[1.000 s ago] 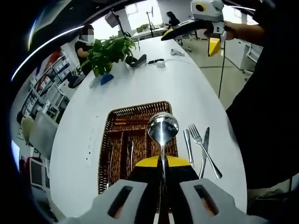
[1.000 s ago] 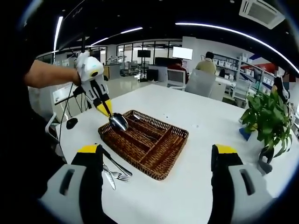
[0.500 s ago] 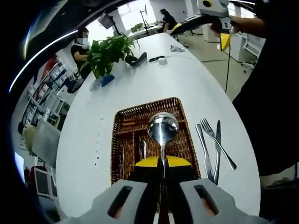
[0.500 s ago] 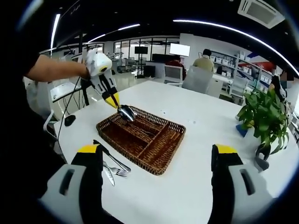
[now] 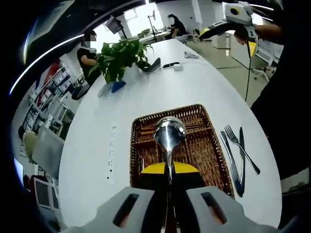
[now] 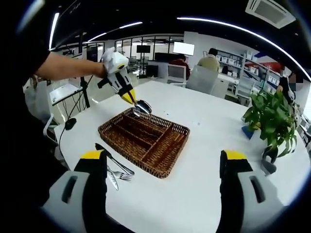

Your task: Arrange the knives, forks, and spoons in their matching storage slots by inserting each utensil handle-first until every utensil is classified and aligned in the correct compartment

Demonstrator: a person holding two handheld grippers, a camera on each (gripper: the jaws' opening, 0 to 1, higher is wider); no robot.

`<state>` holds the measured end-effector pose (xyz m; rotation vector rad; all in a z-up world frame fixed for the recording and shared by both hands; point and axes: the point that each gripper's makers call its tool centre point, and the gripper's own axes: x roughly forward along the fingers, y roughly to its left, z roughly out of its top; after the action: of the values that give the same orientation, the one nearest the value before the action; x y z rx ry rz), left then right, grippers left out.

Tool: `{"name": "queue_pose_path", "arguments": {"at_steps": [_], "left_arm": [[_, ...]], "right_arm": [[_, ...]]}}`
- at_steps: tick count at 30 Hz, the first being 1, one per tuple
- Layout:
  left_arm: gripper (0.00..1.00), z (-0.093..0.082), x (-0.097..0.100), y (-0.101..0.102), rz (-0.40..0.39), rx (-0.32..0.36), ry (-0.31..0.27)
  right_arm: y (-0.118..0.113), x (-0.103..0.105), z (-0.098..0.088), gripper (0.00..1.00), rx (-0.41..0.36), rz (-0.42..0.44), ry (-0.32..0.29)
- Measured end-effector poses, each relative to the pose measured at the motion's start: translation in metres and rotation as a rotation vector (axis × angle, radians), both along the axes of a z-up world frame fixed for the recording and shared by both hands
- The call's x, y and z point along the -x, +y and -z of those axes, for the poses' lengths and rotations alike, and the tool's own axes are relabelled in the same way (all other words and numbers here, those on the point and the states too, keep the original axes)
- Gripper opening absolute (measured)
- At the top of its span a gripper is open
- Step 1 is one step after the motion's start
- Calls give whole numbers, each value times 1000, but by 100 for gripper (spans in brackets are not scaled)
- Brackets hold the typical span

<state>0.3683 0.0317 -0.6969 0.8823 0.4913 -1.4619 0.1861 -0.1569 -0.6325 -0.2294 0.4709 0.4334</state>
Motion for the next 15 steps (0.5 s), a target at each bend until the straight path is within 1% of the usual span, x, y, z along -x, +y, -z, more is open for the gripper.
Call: {"name": "queue_pose_path", "arguments": {"at_steps": [3, 7, 15], "left_arm": [[0, 2, -4, -2, 1, 0, 0], [0, 3, -16, -4, -5, 1, -5], [0, -3, -38, -3, -13, 10, -33]], "right_arm": [[-4, 1, -4, 100, 0, 9, -8], [-9, 3, -7, 100, 1, 22, -13], [-15, 6, -6, 100, -4, 42, -14]]}}
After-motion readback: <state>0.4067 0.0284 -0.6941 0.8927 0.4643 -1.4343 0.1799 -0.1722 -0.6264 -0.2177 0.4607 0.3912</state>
